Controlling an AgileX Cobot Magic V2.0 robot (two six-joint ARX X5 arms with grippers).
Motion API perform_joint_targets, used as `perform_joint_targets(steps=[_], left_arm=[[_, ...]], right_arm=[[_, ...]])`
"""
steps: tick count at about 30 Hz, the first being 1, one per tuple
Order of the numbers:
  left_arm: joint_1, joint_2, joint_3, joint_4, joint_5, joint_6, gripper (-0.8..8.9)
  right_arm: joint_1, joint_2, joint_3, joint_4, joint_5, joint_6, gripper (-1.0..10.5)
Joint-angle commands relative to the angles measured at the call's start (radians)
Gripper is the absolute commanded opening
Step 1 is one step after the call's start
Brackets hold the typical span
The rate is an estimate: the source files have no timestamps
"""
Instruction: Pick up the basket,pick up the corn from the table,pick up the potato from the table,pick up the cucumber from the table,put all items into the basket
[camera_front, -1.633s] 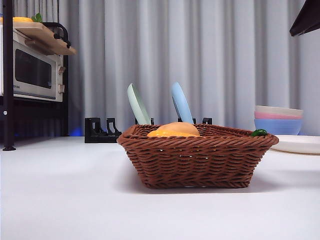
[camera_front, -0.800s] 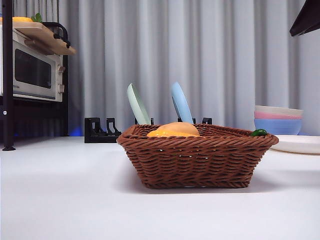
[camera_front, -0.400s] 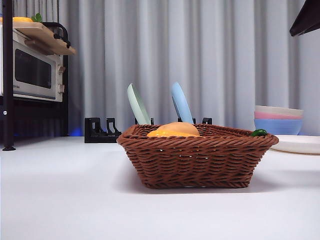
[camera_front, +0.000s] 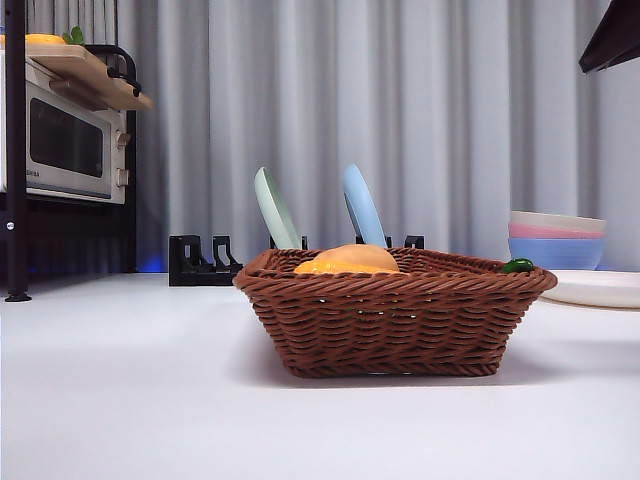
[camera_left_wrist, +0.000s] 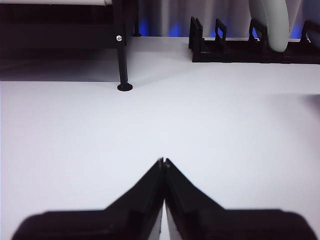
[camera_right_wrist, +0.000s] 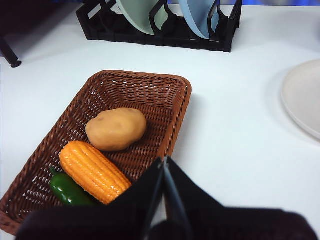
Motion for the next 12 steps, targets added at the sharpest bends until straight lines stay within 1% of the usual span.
perform_joint_targets(steps=[1,2,4,6,10,12], left_arm=[[0.003,-0.003,-0.016,0.008,0.002,0.011,-0.03],[0.003,-0.003,-0.016,0.008,0.002,0.011,-0.03],[0.003,-0.003,-0.016,0.008,0.001,0.011,-0.03],[0.003,-0.003,-0.016,0.008,0.001,0.011,-0.03],[0.003,-0.003,-0.016,0.008,0.001,0.011,-0.03],[0.003,-0.003,-0.016,0.008,0.001,0.011,-0.03]], right_arm=[[-0.02,-0.034,-0.009,0.006,0.005,-0.1,0.0],[-0.038,-0.053,-0.014,0.007,0.002,-0.138,0.0],[-0.069,-0.085,-0.035,0.031,-0.005,-0.176,0.0],[-0.111,-0.148,-0.089,0.096,-0.006,-0.179,0.0],[-0.203,-0.311,-0.249,0.238,-0.01,-0.178,0.0],[-0.25,-0.388,-0.335,0.291,-0.039,-0.178,0.0]])
